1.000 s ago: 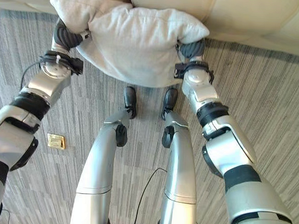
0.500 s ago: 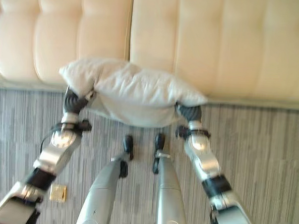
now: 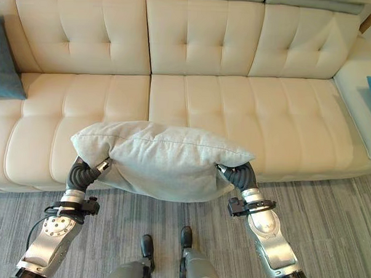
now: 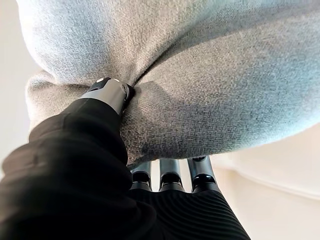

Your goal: Pick up all the scattered cushions and arrange them neatly on the sofa.

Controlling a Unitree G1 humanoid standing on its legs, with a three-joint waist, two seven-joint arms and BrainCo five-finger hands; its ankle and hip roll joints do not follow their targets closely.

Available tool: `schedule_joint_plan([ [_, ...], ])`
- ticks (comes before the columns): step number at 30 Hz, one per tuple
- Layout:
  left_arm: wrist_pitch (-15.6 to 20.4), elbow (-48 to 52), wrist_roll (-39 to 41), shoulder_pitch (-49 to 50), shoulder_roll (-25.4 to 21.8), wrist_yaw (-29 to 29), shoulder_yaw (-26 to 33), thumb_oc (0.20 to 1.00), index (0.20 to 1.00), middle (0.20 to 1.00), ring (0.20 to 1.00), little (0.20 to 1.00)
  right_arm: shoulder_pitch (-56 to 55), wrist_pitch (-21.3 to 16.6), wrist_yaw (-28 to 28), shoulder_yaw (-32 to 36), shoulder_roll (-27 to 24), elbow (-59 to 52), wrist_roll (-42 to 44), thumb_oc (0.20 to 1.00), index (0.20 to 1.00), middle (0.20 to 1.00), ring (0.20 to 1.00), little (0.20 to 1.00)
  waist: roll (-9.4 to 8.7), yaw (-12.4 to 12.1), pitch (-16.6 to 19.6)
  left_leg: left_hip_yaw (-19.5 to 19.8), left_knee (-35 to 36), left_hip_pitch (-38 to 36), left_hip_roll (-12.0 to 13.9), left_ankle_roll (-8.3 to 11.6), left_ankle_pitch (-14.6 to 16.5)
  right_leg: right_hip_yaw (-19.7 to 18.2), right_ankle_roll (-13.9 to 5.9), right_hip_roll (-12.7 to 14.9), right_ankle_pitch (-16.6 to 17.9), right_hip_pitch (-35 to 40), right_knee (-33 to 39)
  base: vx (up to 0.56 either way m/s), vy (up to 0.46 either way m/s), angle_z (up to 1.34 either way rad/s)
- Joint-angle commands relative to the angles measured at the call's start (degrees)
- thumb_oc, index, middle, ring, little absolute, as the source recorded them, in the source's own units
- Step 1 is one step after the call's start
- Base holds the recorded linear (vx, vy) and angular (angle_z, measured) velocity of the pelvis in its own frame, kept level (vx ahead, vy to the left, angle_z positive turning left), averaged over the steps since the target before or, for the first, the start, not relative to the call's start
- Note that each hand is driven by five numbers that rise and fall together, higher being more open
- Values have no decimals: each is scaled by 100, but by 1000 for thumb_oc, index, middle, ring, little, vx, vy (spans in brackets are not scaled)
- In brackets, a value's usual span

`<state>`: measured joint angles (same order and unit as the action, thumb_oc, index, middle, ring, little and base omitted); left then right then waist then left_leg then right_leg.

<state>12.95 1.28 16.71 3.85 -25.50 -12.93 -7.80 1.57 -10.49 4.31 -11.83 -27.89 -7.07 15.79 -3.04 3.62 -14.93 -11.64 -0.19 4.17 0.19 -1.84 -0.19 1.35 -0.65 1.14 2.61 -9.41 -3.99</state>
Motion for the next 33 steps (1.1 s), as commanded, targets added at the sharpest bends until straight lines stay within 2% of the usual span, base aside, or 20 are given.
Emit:
schedule_joint_plan([
  [1,315,429,-216,-35,-93,286,65,200,200,200,200,200,233,-380,-266,26,241,-365,285,200,200,200,200,200,-90,-128,638,141,-499,-136,-123,183,775,43,-779,256,-327,333,-185,85,96,-17],
  [5,269,414,-195,9,-113,318,107,200,200,200,200,200,252,-360,-320,81,262,-345,313,200,200,200,200,200,-38,-177,621,180,-546,-278,-154,41,907,-4,-867,272,-381,192,-870,58,89,-14],
  [8,228,351,-217,-8,-128,287,164,200,200,200,200,200,268,-374,-397,96,425,-267,575,200,200,200,200,200,69,-152,396,145,-684,-461,-168,-141,1055,12,-1126,344,-10,-298,-2213,72,128,-20],
  [11,236,305,-248,-17,-111,298,173,200,200,200,200,200,246,-336,-481,81,487,-246,719,200,200,200,200,200,90,-132,375,151,-641,-622,-185,-125,1129,227,-1036,441,-93,-565,-2219,176,23,-19],
  [12,258,326,-234,11,-97,348,202,200,200,200,200,200,227,-329,-540,109,455,-228,823,200,200,200,200,200,102,-82,421,184,-521,-812,-234,-67,1162,456,-925,463,-232,-742,-1667,188,-12,-1],
  [13,258,328,-232,16,-94,350,202,200,200,200,200,200,224,-329,-543,109,451,-228,826,200,200,200,200,200,119,-67,421,202,-508,-827,-219,-62,1166,480,-922,453,-235,-717,-1647,302,-24,1],
  [15,236,319,-255,11,-39,441,201,200,200,200,200,200,141,-305,-596,191,400,-225,903,200,200,200,200,200,111,106,469,373,-349,-1224,-289,70,1250,624,-945,383,-32,-1010,-466,364,-68,2],
  [18,238,252,-301,-35,29,469,160,200,200,200,200,200,22,-301,-600,284,396,-187,911,200,200,200,200,200,187,238,477,497,-247,-1528,-213,195,1310,683,-998,302,150,-1082,-48,433,-132,41],
  [19,267,278,-268,-62,97,575,81,200,200,200,200,200,-158,-309,-669,371,382,-223,992,200,200,200,200,200,161,304,548,593,-341,-1658,-171,368,1274,642,-915,334,303,-948,29,238,-110,59],
  [20,267,280,-268,-58,99,576,77,200,200,200,200,200,-167,-308,-671,374,380,-227,993,200,200,200,200,200,166,310,548,602,-342,-1661,-165,372,1274,652,-913,333,305,-937,38,424,-279,89],
  [21,262,264,-241,-98,168,623,8,200,200,200,200,200,-294,-345,-686,488,344,-207,1011,200,200,200,200,200,233,361,607,636,-809,-1534,54,659,844,655,-779,224,320,-773,-46,182,-174,96],
  [22,263,263,-242,-100,166,622,8,200,200,200,200,200,-292,-346,-687,489,346,-206,1012,200,200,200,200,200,214,372,619,648,-808,-1510,34,657,823,656,-778,247,339,-785,-31,334,-355,83],
  [23,232,265,-100,-161,195,718,-66,200,200,200,200,200,-328,-324,-629,581,234,-185,985,200,200,200,200,200,162,386,586,610,-2008,-907,257,815,399,726,-587,217,186,-540,-59,133,-188,52],
  [25,221,259,-68,-182,210,741,-72,200,200,200,200,200,-330,-324,-626,601,206,-177,1000,200,200,200,200,200,114,409,602,571,-2411,-678,296,807,247,741,-500,224,118,-484,-54,192,-214,41],
  [26,195,220,-39,-248,230,811,-86,200,200,200,200,200,-359,-293,-599,683,109,-123,1023,200,200,200,200,200,121,438,662,265,-2517,-543,512,699,174,755,-356,145,-126,-301,-46,274,-197,7],
  [27,167,193,-38,-282,236,840,-118,200,200,200,200,200,-353,-277,-599,673,75,-107,1008,200,200,200,200,200,134,396,638,200,-2476,-409,502,608,388,712,-320,103,-223,-207,-51,279,-146,-12],
  [28,150,173,-51,-307,244,867,-133,200,200,200,200,200,-348,-265,-592,677,75,-95,995,200,200,200,200,200,109,368,631,191,-2370,-260,398,536,553,667,-332,97,-252,-125,-16,139,-50,-10],
  [29,150,171,-52,-311,241,867,-132,200,200,200,200,200,-345,-264,-592,678,79,-95,995,200,200,200,200,200,89,370,641,187,-2354,-246,375,527,527,662,-334,118,-234,-140,-6,129,-41,-7],
  [31,142,172,-136,-299,265,926,-144,200,200,200,200,200,-355,-263,-633,729,86,-127,989,200,200,200,200,200,18,325,623,155,-2025,24,167,390,1005,603,-408,168,-261,75,110,146,-27,-9],
  [33,147,160,-164,-290,278,934,-130,200,200,200,200,200,-360,-260,-622,741,134,-114,974,200,200,200,200,200,-61,232,558,202,-1697,429,0,367,976,513,-446,187,-252,279,255,118,-20,-10],
])
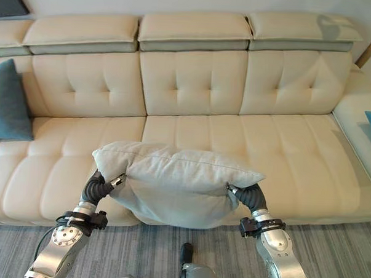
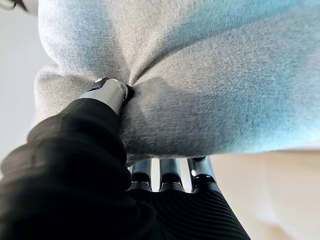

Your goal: Pick up all the scattered cushions and arrange them neatly on the sofa.

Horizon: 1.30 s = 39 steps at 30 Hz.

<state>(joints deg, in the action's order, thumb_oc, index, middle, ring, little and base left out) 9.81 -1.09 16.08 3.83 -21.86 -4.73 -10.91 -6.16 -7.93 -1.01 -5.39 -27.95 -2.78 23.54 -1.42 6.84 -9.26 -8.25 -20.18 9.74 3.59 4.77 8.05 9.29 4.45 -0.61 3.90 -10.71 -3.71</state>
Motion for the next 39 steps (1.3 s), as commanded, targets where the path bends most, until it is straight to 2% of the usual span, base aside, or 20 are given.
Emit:
schedule_joint_plan([
  [1,462,414,-106,-279,-88,124,190,200,200,200,200,200,416,-513,-85,100,155,-541,190,200,200,200,200,200,-250,-120,-10,-123,480,-27,-376,-273,12,-306,-954,355,-357,461,278,136,-26,-13],
  [2,452,436,-125,-239,-74,148,227,200,200,200,200,200,411,-521,-64,117,169,-511,153,200,200,200,200,200,-272,-190,-53,-135,745,109,-384,-181,-271,-350,-952,290,-350,660,414,93,-17,-19],
  [3,452,436,-125,-239,-74,148,227,200,200,200,200,200,411,-521,-64,117,169,-511,153,200,200,200,200,200,-274,-191,-57,-136,751,101,-386,-181,-274,-351,-952,291,-349,667,417,144,14,-19],
  [4,440,464,-112,-192,-51,164,249,200,200,200,200,200,354,-496,-59,142,210,-516,148,200,200,200,200,200,-282,-213,-75,-323,878,156,-258,-114,-463,-311,-956,282,-342,770,509,73,24,-16],
  [7,425,481,-94,-90,-28,177,284,200,200,200,200,200,308,-471,-65,116,280,-543,158,200,200,200,200,200,-282,-261,-32,-365,1044,14,-277,-136,-494,-400,-976,237,-314,874,625,115,59,-17],
  [9,406,485,-97,-37,-2,229,265,200,200,200,200,200,220,-456,-83,168,332,-546,111,200,200,200,200,200,-218,-230,89,-492,1569,-342,-278,-177,-552,-388,-1034,209,-328,974,704,175,114,-33],
  [11,385,504,-110,-9,-18,228,259,200,200,200,200,200,198,-427,-88,153,383,-536,72,200,200,200,200,200,-194,-218,152,-499,1756,-572,-312,-206,-586,-435,-1053,224,-365,1016,652,144,142,-10],
  [13,380,524,-121,-12,-70,218,277,200,200,200,200,200,238,-402,-86,128,449,-526,26,200,200,200,200,200,-196,-258,165,-500,1803,-703,-330,-273,-552,-481,-1036,248,-490,997,380,97,172,-14],
  [14,372,540,-145,-38,-137,160,326,200,200,200,200,200,288,-384,-98,63,492,-543,-29,200,200,200,200,200,-191,-319,119,-528,1814,-794,-327,-360,-506,-475,-1049,284,-638,923,-122,49,144,-21],
  [15,372,541,-145,-40,-139,160,328,200,200,200,200,200,291,-384,-97,62,494,-543,-30,200,200,200,200,200,-197,-325,113,-535,1814,-800,-331,-363,-504,-483,-1051,289,-658,909,-157,41,209,-29],
  [16,385,552,-176,-28,-198,75,426,200,200,200,200,200,415,-390,-140,-53,541,-569,-89,200,200,200,200,200,-189,-393,29,-532,1783,-909,-354,-476,-402,-457,-1145,380,-668,638,-829,25,146,-19],
  [17,397,539,-184,-36,-230,54,448,200,200,200,200,200,484,-393,-121,-96,547,-553,-139,200,200,200,200,200,-204,-418,-14,-533,1730,-932,-371,-533,-359,-474,-1201,431,-621,524,-1145,23,146,-30],
  [18,397,539,-184,-39,-231,54,451,200,200,200,200,200,491,-395,-119,-98,550,-548,-141,200,200,200,200,200,-212,-421,-18,-539,1721,-928,-377,-538,-354,-483,-1205,439,-637,505,-1179,-7,73,-20],
  [20,441,475,-227,-74,-302,-70,546,200,200,200,200,200,743,-418,-109,-261,603,-483,-215,200,200,200,200,200,-213,-498,-154,-511,1632,-988,-412,-623,-258,-481,-1295,533,-510,102,-1728,15,85,-2],
  [24,490,438,-239,-79,-329,-124,636,200,200,200,200,200,931,-444,-105,-322,581,-453,-242,200,200,200,200,200,-178,-513,-135,-337,1706,-1109,-506,-617,-178,-413,-1268,575,-436,-97,-1168,130,21,5],
  [26,501,409,-251,-128,-341,-155,664,200,200,200,200,200,1019,-431,-103,-349,547,-444,-250,200,200,200,200,200,-195,-466,-177,-146,1719,-1252,-620,-589,-79,-462,-1325,594,-126,-381,-397,176,-22,12],
  [29,529,382,-278,-190,-365,-171,686,200,200,200,200,200,1047,-423,-95,-344,548,-463,-228,200,200,200,200,200,-226,-448,-194,8,1661,-1296,-680,-553,10,-484,-1380,644,-7,-279,25,141,-19,47],
  [31,575,271,-289,-281,-329,-292,708,200,200,200,200,200,1345,-494,-68,-495,589,-406,-167,200,200,200,200,200,-276,-523,-162,78,1575,-1268,-765,-544,109,-467,-1399,729,255,-170,118,167,-60,64],
  [35,626,147,-252,-517,-353,-437,677,200,200,200,200,200,1965,-548,94,-728,592,-229,-196,200,200,200,200,200,-246,-595,-131,128,1512,-1142,-765,-536,148,-376,-1376,762,328,-145,249,92,-58,28],
  [39,767,-226,-184,-1401,-489,-822,462,200,200,200,200,200,3016,-618,441,-1010,765,244,-82,200,200,200,200,200,-188,-690,-277,206,1295,-599,-742,-497,147,-344,-1330,828,359,-464,216,-38,-71,17],
])
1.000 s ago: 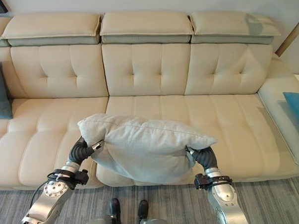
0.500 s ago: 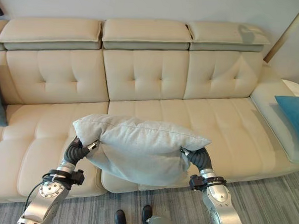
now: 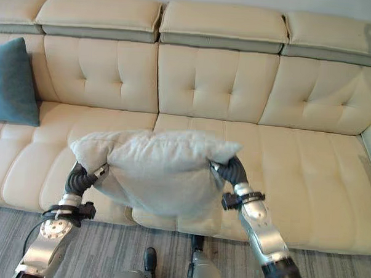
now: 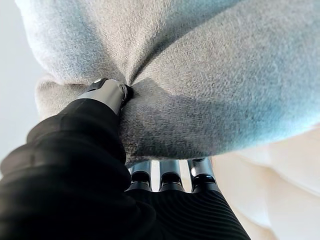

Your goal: Pick up all the scattered cushions and arrange them neatly on the sofa.

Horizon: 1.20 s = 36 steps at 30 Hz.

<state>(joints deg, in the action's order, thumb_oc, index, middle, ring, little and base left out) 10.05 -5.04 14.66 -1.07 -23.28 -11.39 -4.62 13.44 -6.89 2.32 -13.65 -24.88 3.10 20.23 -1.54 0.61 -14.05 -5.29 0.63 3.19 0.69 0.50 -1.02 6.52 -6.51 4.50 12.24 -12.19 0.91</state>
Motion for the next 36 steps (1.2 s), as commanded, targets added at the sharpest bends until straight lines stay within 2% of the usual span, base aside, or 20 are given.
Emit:
schedule_joint_plan([
  [1,798,-187,-62,-1526,-441,-434,-359,200,200,200,200,200,1618,-789,335,-310,546,-12,282,200,200,200,200,200,-120,-103,91,-65,-882,353,-449,-44,1020,-73,-218,359,-460,-529,-278,-76,-51,9],
  [2,865,-438,-1,-1934,-491,-556,-506,200,200,200,200,200,2020,-837,488,-353,583,309,328,200,200,200,200,200,-93,-122,49,-50,-954,555,-451,-29,1001,-81,-202,377,-451,-700,-320,-74,-50,2],
  [3,868,-444,-1,-1941,-492,-556,-508,200,200,200,200,200,2026,-840,487,-351,583,314,329,200,200,200,200,200,-94,-123,53,-50,-961,568,-451,-29,1003,-82,-202,378,-452,-711,-324,-63,-41,7],
  [4,964,-1146,69,-2937,-591,-955,-840,200,200,200,200,200,2979,-911,873,-456,591,1152,365,200,200,200,200,200,-3,-175,-24,-16,-1036,852,-442,16,978,-98,-196,382,-451,-943,-399,-61,-40,12],
  [8,1017,-2386,166,-4609,-714,-1469,-1379,200,200,200,200,200,4588,-978,1459,-561,429,2406,313,200,200,200,200,200,116,-251,-217,48,-1096,1301,-452,83,824,-98,-189,416,-446,-1345,-501,-50,-53,17],
  [9,1029,-2421,173,-4663,-711,-1470,-1390,200,200,200,200,200,4629,-984,1463,-557,419,2427,316,200,200,200,200,200,117,-253,-233,53,-1105,1322,-454,84,823,-94,-188,420,-448,-1364,-511,-31,-41,20],
  [11,1058,-3240,355,-5524,-733,-1642,-1557,200,200,200,200,200,5430,-972,1651,-834,309,3051,262,200,200,200,200,200,249,-269,-364,96,-1128,1518,-427,129,800,-109,-194,388,-500,-1610,-624,-14,-50,7],
  [17,1063,-4312,486,-6662,-752,-1842,-1759,200,200,200,200,200,6471,-921,1809,-1281,117,3965,230,200,200,200,200,200,298,-225,-446,116,-1077,1870,-455,175,702,-139,-229,402,-470,-2028,-696,-19,-40,3],
  [18,892,-5092,918,-7080,-687,-1559,-1923,1000,1000,1000,1000,1000,6861,-785,1728,-1579,42,4480,332,275,275,275,275,275,291,-181,-477,109,-1065,2029,-464,184,636,-141,-246,397,-416,-2185,-694,-27,-42,1],
  [19,909,-5135,942,-7126,-690,-1534,-1933,1000,1000,1000,1000,1000,6894,-795,1718,-1583,36,4505,344,561,561,561,561,561,292,-183,-484,109,-1068,2044,-464,184,635,-141,-246,398,-416,-2201,-698,-49,-63,5],
  [20,810,-5412,978,-7472,-847,-1363,-2098,1000,1000,1000,1000,1000,7069,-684,1691,-1694,-37,4809,354,1000,1000,1000,1000,1000,285,-180,-534,111,-1095,2169,-472,181,600,-135,-249,392,-385,-2296,-691,-32,-48,8],
  [23,696,-5640,842,-7704,-1155,-1266,-2239,1000,1000,1000,1000,1000,7196,-612,1649,-1885,-239,4805,268,1000,1000,1000,1000,1000,266,-160,-540,111,-1088,2276,-432,182,572,-131,-258,365,-372,-2422,-690,-8,-50,5],
  [28,750,-5539,860,-7681,-1600,-1242,-2176,1000,1000,1000,1000,1000,7266,-655,1780,-1767,-574,4732,353,1000,1000,1000,1000,1000,237,-146,-482,63,-1020,2282,-383,208,546,-133,-272,340,-349,-2454,-649,0,0,0],
  [29,820,-5364,960,-7555,-1899,-1240,-2053,1000,1000,1000,1000,1000,7272,-706,1847,-1658,-820,4707,440,1000,1000,1000,1000,1000,230,-156,-454,31,-993,2236,-370,215,560,-139,-281,313,-347,-2405,-613,17,3,-5],
  [30,819,-5359,959,-7548,-1902,-1240,-2050,1000,1000,1000,1000,1000,7269,-706,1847,-1658,-818,4705,440,1000,1000,1000,1000,1000,229,-156,-456,29,-992,2231,-369,215,561,-141,-281,312,-346,-2400,-611,33,3,-9],
  [33,836,-5001,856,-7078,-2479,-1163,-1884,1000,1000,1000,1000,1000,6957,-745,1868,-1437,-1351,4500,539,1000,1000,1000,1000,1000,221,-170,-344,-37,-937,2056,-340,231,600,-149,-306,288,-323,-2207,-491,46,17,-9],
  [36,751,-4768,612,-6383,-2769,-1012,-1678,1000,1000,1000,1000,1000,6429,-706,1715,-1214,-1663,4228,599,1000,1000,1000,1000,1000,235,-140,-273,-86,-901,1836,-322,239,642,-156,-312,298,-322,-1987,-433,40,22,-14],
])
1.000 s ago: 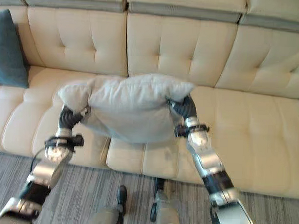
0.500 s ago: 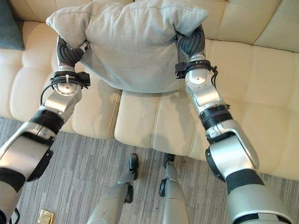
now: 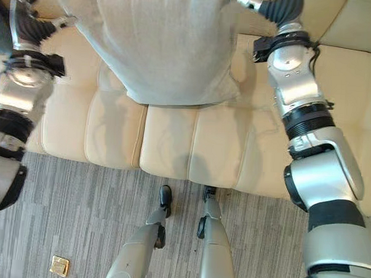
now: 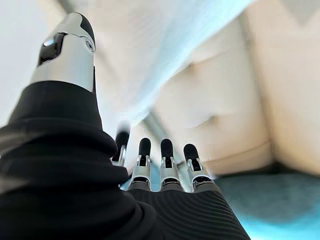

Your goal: Pick up all the scattered cushions and arrange them neatly on the sofa.

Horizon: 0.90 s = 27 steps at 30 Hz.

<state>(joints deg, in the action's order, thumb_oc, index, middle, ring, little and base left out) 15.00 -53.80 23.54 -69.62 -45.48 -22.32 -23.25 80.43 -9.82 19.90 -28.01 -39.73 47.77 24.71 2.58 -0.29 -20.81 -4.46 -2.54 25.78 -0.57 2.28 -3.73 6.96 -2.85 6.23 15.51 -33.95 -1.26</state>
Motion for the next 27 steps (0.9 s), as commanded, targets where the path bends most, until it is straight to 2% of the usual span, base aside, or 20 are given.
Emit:
schedule_joint_plan([
  [1,217,194,-348,763,-581,161,283,1000,1000,1000,1000,1000,-546,-416,-109,328,-268,-419,144,1000,1000,1000,1000,1000,-174,-22,419,-185,-576,-499,-186,64,923,-208,-674,139,-651,265,-224,11,18,-20],
  [3,204,346,-395,1064,-639,148,445,1000,1000,1000,1000,1000,-798,-399,-107,452,-345,-614,106,1000,1000,1000,1000,1000,-167,3,439,-191,-567,-561,-186,62,934,-214,-669,151,-657,335,-222,17,15,-15],
  [5,270,954,-325,2113,-508,215,1140,1000,1000,1000,1000,1000,-1839,-468,-136,1119,-520,-1385,15,1000,1000,1000,1000,1000,-147,75,428,-202,-596,-719,-196,58,995,-234,-646,181,-693,510,-238,28,23,4],
  [6,260,985,-334,2154,-508,211,1160,1000,1000,1000,1000,1000,-1875,-455,-130,1131,-513,-1419,4,1000,1000,1000,1000,1000,-162,87,442,-203,-589,-708,-213,55,964,-237,-644,197,-668,503,-225,7,17,9],
  [7,308,1266,-292,2593,-399,246,1448,1000,1000,1000,1000,1000,-2374,-492,-187,1423,-498,-1738,-26,1000,1000,1000,1000,1000,-166,102,446,-206,-603,-751,-222,50,980,-221,-640,208,-680,564,-225,14,21,4],
  [8,348,1983,-281,3547,-166,391,1957,1000,1000,1000,1000,1000,-3502,-449,-353,1942,-400,-2567,-279,1000,1000,1000,1000,1000,-188,144,478,-204,-594,-881,-224,30,1012,-215,-631,213,-702,705,-204,59,25,1],
  [11,289,2703,-390,4936,335,802,2457,1000,1000,1000,1000,1000,-5313,-415,-834,2635,-95,-3617,-693,1000,1000,1000,1000,1000,-241,225,625,-210,-495,-1175,-198,-10,1071,-196,-636,183,-749,1005,-128,73,19,0],
  [12,279,2730,-394,4967,336,802,2462,1000,1000,1000,1000,1000,-5353,-401,-836,2650,-85,-3653,-700,1000,1000,1000,1000,1000,-257,230,644,-211,-478,-1168,-215,-13,1037,-197,-635,199,-725,999,-110,56,15,-4],
  [14,121,3197,-417,6159,938,1200,2838,1000,1000,1000,1000,1000,-6886,-330,-1367,3094,369,-4183,-859,1000,1000,1000,1000,1000,-318,333,835,-225,-250,-1606,-206,-43,1053,-180,-684,150,-751,1409,29,100,26,-4],
  [15,115,3211,-419,6177,937,1200,2840,1000,1000,1000,1000,1000,-6906,-323,-1369,3098,375,-4201,-861,1000,1000,1000,1000,1000,-334,337,846,-226,-231,-1602,-223,-46,1020,-184,-684,165,-730,1405,44,68,35,-3],
  [18,-183,3268,-829,7398,1522,1637,2947,1000,1000,1000,1000,1000,-8302,-108,-1891,3202,866,-3870,-1237,1000,1000,1000,1000,1000,-401,479,1075,-291,21,-2203,-219,-93,1029,-259,-739,58,-763,1857,109,32,65,-11],
  [19,-184,3272,-831,7403,1521,1636,2949,1000,1000,1000,1000,1000,-8304,-108,-1891,3201,868,-3872,-1238,1000,1000,1000,1000,1000,-414,480,1083,-295,34,-2195,-232,-94,1004,-266,-739,70,-746,1848,118,-37,68,-19],
  [20,-308,3191,-899,7865,1862,1807,2944,1000,1000,1000,1000,1000,-8712,29,-1996,3121,941,-3623,-1678,1000,1000,1000,1000,1000,-484,514,1156,-310,51,-2385,-252,-136,1035,-300,-751,30,-740,1990,96,-77,63,-25],
  [23,-424,3000,-1091,8164,2064,1964,2739,1000,1000,1000,1000,1000,-8944,101,-2009,2970,1080,-3214,-2039,1000,1000,1000,1000,1000,-551,554,1127,-351,53,-2554,-295,-204,1086,-362,-811,5,-638,2040,53,-141,74,-21],
  [25,-491,2436,-1342,8308,2216,2001,2542,1000,1000,1000,1000,1000,-8997,161,-1984,2745,1314,-2685,-2230,1000,1000,1000,1000,1000,-706,635,1094,-484,171,-2638,-370,-258,1035,-554,-1052,-31,-167,1936,86,-203,68,-30],
  [26,-485,2427,-1343,8303,2215,2000,2543,1000,1000,1000,1000,1000,-8990,157,-1981,2742,1317,-2678,-2231,1000,1000,1000,1000,1000,-712,624,1094,-497,177,-2639,-373,-260,1031,-568,-1055,-32,-158,1933,93,-211,22,-46],
  [27,-499,2308,-1425,8256,2165,2013,2425,1000,1000,1000,1000,1000,-8943,150,-1949,2615,1343,-2510,-2336,1000,1000,1000,1000,1000,-732,625,1021,-537,216,-2619,-309,-262,959,-598,-1139,-79,-121,1879,-9,-346,16,-41],
])
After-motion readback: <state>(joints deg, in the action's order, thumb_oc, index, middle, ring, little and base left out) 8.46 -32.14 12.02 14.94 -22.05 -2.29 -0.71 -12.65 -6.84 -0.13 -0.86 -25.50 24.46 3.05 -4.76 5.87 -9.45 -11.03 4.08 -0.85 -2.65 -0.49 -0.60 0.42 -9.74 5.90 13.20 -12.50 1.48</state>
